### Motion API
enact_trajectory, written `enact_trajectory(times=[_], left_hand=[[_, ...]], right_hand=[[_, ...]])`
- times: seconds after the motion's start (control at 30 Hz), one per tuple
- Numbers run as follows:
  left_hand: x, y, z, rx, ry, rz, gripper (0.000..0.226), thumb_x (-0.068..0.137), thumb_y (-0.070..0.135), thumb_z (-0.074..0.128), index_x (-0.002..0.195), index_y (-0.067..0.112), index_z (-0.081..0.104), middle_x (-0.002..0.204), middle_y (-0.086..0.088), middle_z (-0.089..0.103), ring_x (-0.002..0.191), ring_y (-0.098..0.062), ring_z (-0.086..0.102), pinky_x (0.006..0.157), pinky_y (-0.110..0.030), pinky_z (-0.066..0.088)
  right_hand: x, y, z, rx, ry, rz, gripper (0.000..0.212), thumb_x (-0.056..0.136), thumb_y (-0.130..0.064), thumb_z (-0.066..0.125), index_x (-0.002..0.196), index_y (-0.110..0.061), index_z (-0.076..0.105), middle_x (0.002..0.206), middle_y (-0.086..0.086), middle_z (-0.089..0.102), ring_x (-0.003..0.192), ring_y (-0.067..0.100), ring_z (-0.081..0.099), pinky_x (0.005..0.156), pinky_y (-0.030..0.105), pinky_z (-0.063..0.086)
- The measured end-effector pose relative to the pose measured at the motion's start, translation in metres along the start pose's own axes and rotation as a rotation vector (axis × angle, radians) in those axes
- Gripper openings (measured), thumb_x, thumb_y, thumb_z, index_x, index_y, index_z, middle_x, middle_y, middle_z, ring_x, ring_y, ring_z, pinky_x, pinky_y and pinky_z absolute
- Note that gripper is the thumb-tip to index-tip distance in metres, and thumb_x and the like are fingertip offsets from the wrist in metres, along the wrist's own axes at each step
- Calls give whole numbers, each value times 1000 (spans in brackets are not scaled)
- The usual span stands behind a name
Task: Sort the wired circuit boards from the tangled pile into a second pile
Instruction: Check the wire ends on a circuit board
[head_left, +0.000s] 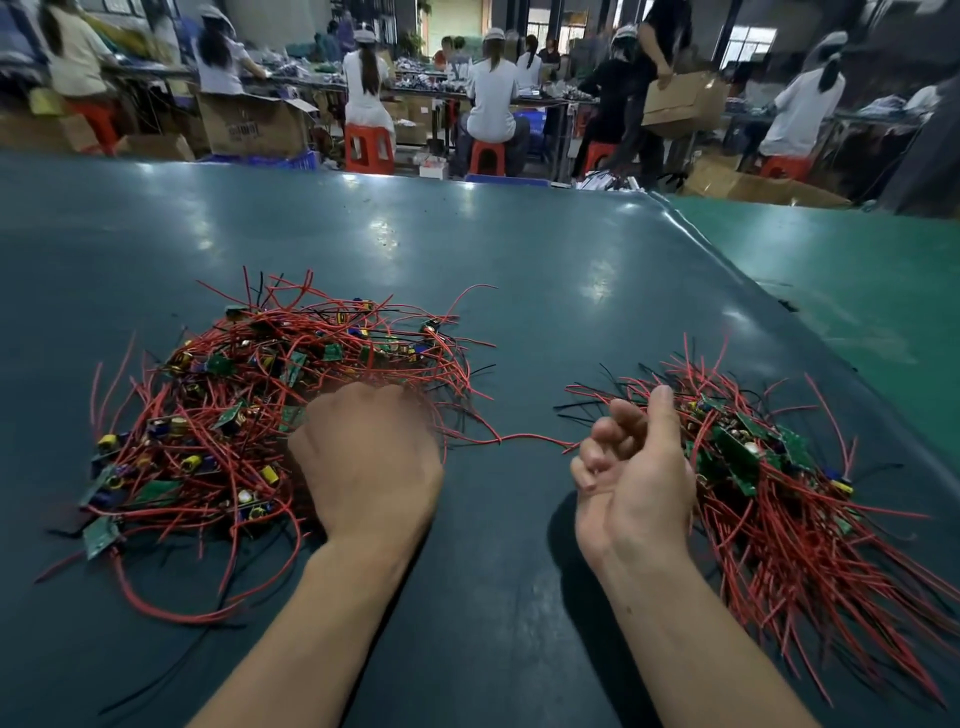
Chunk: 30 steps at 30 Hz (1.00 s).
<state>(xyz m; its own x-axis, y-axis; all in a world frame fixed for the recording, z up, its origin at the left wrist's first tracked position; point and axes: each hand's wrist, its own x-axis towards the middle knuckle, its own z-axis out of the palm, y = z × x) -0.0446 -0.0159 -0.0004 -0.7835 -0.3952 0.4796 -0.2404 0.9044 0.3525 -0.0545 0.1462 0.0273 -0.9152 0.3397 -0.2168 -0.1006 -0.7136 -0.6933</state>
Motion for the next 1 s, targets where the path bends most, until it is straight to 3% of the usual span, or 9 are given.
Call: enact_trajectory(times=[0.1,0.33,0.47,0.6,0.77,1.0], left_hand=[[5,-8,-1,158,-94,-42,35,89,38,57,120,22,63,125,-2,55,117,-29,41,92,-42,32],[15,-14,-4,129,-90,-92,29,91,37,59,114,20,67,116,-4,62,113,-29,45,92,-42,33],[13,-12,-4,112,-69,-85,26,92,31,58,115,21,65,113,-4,65,111,-29,47,90,-42,33],[10,-13,-7,107,-40,-92,21,86,35,66,101,21,70,107,-5,62,107,-30,45,87,-44,34],[8,-12,-8,219,-136,-96,32,89,45,57,113,25,67,116,-2,62,113,-28,44,91,-41,34],[6,-13,-10,208,-124,-59,28,89,45,57,108,28,68,116,-1,60,114,-28,43,92,-41,33]], right_hand=[[2,-1,-1,-42,-8,3,32,99,-34,52,75,-13,56,51,-1,49,35,10,38,35,16,26],[-1,4,0,-157,-77,9,26,95,-20,54,71,-10,57,51,-1,49,36,12,36,36,17,23],[-1,4,0,-173,-106,14,25,95,-20,54,72,-10,57,52,0,48,36,12,34,37,18,23],[-1,3,-1,-196,-129,28,26,96,-20,53,72,-9,57,52,0,49,36,12,35,38,18,22],[-1,3,-1,-193,-147,50,26,95,-20,53,72,-10,57,52,-1,49,36,12,35,38,18,22],[-2,4,1,-184,-169,72,28,95,-20,53,69,-10,58,52,-1,48,36,11,34,39,18,21]])
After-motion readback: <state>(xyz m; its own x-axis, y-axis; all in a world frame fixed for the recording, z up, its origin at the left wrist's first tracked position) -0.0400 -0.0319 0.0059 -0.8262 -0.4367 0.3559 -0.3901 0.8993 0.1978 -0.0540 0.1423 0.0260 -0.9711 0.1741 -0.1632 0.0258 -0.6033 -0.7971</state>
